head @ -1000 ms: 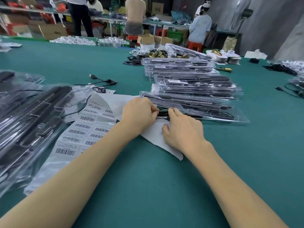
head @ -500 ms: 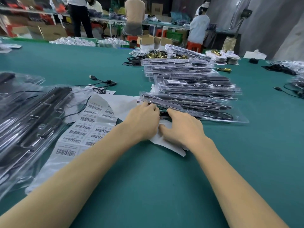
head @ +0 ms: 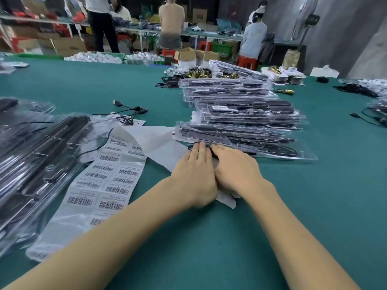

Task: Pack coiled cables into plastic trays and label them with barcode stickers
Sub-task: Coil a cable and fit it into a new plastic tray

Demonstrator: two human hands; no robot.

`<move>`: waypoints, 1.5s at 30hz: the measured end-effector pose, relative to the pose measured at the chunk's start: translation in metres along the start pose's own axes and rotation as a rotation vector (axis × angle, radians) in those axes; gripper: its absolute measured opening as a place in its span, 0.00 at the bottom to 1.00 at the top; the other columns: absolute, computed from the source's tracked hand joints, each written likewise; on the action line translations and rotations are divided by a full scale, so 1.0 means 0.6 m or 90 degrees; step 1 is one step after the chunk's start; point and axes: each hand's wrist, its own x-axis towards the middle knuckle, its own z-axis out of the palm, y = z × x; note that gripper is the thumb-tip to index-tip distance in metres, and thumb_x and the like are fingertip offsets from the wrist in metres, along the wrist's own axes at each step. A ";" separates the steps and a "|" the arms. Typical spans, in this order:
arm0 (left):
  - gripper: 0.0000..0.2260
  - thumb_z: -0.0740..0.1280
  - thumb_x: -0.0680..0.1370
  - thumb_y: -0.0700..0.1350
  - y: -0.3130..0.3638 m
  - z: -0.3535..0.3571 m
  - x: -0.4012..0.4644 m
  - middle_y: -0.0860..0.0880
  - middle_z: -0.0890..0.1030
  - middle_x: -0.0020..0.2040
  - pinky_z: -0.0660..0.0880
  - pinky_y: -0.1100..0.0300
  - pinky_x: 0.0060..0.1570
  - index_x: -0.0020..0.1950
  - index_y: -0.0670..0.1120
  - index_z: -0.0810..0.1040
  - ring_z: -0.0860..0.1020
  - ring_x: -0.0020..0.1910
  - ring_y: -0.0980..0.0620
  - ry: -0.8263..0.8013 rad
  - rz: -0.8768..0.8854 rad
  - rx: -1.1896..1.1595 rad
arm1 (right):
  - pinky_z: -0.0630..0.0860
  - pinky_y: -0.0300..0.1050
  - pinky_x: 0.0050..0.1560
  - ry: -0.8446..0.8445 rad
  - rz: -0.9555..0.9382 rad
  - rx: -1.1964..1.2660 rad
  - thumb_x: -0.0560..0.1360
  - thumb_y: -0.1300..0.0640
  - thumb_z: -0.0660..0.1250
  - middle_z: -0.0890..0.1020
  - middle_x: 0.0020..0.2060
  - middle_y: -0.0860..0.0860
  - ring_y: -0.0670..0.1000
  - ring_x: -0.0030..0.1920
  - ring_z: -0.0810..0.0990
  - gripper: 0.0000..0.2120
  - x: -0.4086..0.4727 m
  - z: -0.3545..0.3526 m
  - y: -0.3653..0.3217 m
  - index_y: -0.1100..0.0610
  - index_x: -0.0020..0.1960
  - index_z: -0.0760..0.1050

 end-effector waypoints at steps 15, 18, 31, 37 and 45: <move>0.31 0.49 0.83 0.56 -0.018 0.021 0.010 0.41 0.55 0.81 0.51 0.53 0.77 0.80 0.39 0.52 0.53 0.80 0.46 0.124 0.014 -0.060 | 0.70 0.51 0.61 0.037 0.026 0.027 0.78 0.63 0.56 0.55 0.81 0.55 0.61 0.68 0.73 0.33 -0.012 0.014 0.011 0.53 0.81 0.52; 0.31 0.50 0.83 0.57 -0.020 0.017 0.010 0.42 0.55 0.81 0.52 0.53 0.76 0.80 0.39 0.54 0.53 0.79 0.46 0.117 0.022 -0.068 | 0.70 0.48 0.61 -0.003 0.049 0.041 0.78 0.60 0.55 0.53 0.81 0.47 0.58 0.71 0.71 0.33 -0.009 0.014 0.015 0.50 0.82 0.51; 0.21 0.56 0.80 0.60 -0.033 0.013 0.016 0.47 0.73 0.63 0.65 0.56 0.63 0.60 0.43 0.71 0.69 0.64 0.48 0.150 0.015 -0.127 | 0.70 0.48 0.51 -0.002 0.065 0.062 0.79 0.56 0.55 0.56 0.78 0.42 0.58 0.63 0.75 0.32 0.003 0.021 0.027 0.48 0.81 0.51; 0.35 0.56 0.80 0.63 -0.040 0.018 0.015 0.49 0.65 0.76 0.61 0.54 0.72 0.81 0.45 0.54 0.61 0.76 0.50 0.172 0.037 -0.144 | 0.70 0.50 0.60 -0.028 0.057 0.037 0.79 0.58 0.54 0.52 0.81 0.42 0.57 0.70 0.71 0.32 0.000 0.016 0.020 0.49 0.82 0.49; 0.31 0.55 0.78 0.64 -0.044 0.019 0.022 0.49 0.68 0.73 0.63 0.54 0.71 0.74 0.44 0.66 0.64 0.73 0.50 0.184 0.043 -0.089 | 0.70 0.49 0.54 -0.038 0.015 0.005 0.79 0.57 0.54 0.57 0.79 0.42 0.59 0.66 0.74 0.27 0.003 0.016 0.021 0.52 0.78 0.57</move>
